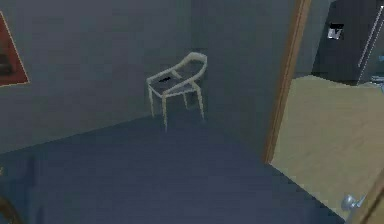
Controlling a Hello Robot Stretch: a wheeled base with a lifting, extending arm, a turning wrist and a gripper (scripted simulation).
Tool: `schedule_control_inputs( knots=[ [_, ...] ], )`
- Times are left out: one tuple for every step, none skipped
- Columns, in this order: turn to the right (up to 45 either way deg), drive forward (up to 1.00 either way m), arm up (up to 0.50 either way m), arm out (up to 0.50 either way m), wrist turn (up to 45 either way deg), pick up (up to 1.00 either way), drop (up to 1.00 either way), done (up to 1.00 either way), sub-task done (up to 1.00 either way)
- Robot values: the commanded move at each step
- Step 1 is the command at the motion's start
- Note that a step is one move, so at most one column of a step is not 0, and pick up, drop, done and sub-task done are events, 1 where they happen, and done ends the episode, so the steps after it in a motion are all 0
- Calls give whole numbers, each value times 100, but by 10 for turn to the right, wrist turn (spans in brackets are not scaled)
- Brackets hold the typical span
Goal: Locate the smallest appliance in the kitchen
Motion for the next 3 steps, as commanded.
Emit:
schedule_control_inputs(
  knots=[
    [-30, 0, 0, 0, 0, 0, 0, 0, 0],
    [0, 50, 0, 0, 0, 0, 0, 0, 0],
    [450, 0, 0, 0, 0, 0, 0, 0, 0]
  ],
)
